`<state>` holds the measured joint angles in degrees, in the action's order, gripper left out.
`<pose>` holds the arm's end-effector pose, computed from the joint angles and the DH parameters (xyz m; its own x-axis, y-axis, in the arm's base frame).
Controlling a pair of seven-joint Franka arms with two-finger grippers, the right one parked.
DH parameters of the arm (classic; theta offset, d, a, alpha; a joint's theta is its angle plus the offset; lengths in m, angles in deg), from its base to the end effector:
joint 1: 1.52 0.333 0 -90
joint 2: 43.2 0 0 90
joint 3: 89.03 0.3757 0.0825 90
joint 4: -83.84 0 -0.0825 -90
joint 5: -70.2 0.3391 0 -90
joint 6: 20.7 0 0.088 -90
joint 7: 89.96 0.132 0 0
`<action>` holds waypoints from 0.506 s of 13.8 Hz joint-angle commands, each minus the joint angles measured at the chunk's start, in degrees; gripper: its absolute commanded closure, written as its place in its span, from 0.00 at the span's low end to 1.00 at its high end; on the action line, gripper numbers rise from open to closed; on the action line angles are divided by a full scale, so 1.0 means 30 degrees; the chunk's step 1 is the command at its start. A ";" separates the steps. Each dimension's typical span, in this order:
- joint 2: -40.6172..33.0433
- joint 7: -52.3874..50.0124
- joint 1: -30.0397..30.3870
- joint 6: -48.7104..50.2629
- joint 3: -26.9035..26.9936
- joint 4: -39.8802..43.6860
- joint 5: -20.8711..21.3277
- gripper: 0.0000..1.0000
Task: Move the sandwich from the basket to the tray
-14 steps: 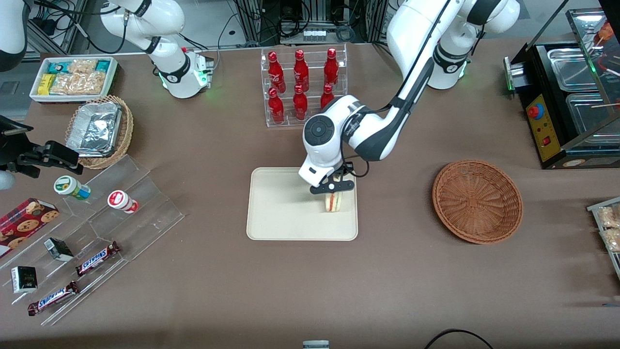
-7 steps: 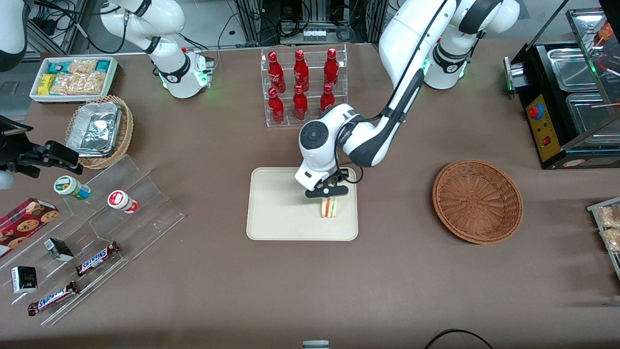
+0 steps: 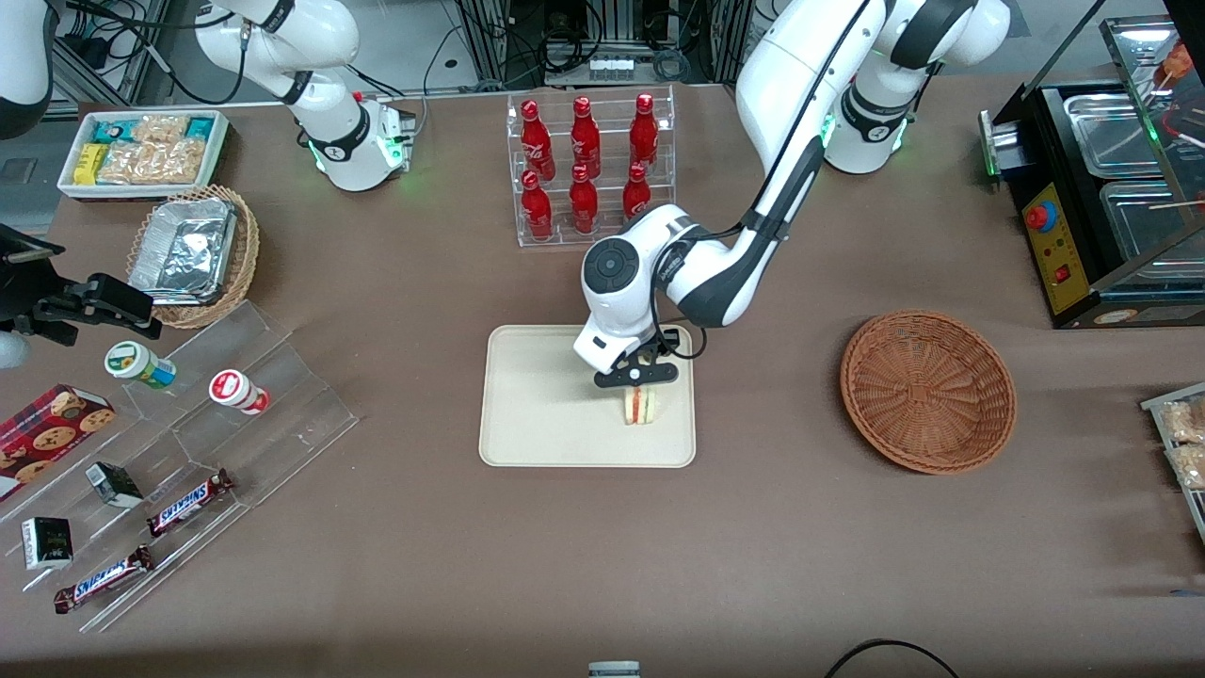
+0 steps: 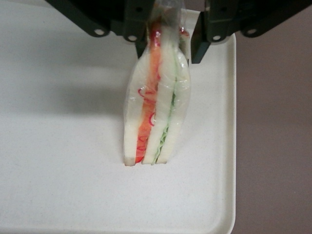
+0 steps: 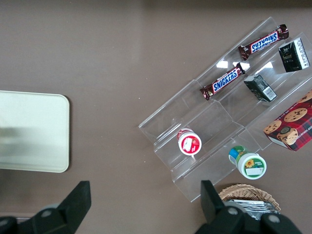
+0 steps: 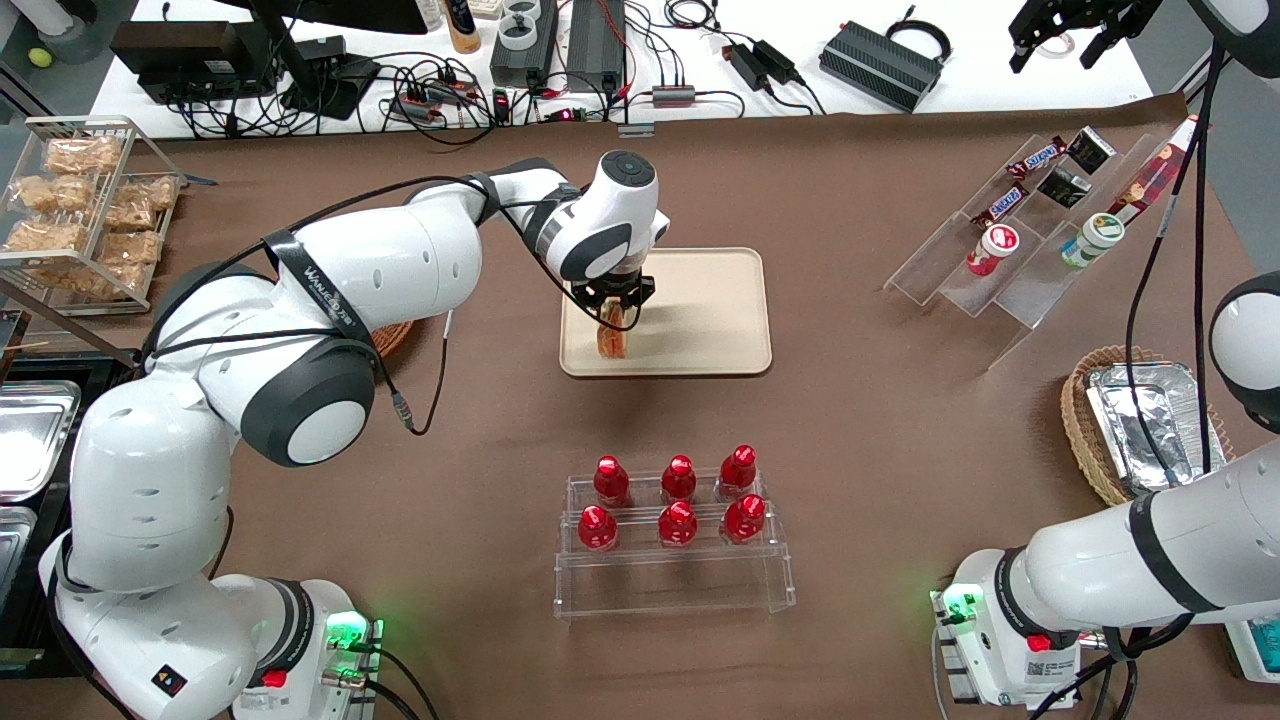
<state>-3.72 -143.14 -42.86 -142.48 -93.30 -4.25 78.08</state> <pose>0.5004 -0.4843 0.2900 0.9976 0.0690 -0.0104 0.0673 -0.9908 -0.1170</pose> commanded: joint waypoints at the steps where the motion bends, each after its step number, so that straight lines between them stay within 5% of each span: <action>1: -0.0357 -0.0700 -0.0227 0.0601 0.0223 0.0478 0.0335 0.00; 7: -0.3518 -0.2077 0.0036 0.2941 0.0252 0.0477 0.0012 0.00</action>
<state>-9.63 -147.27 -42.78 -136.96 -93.00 -1.90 78.05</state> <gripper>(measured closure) 0.000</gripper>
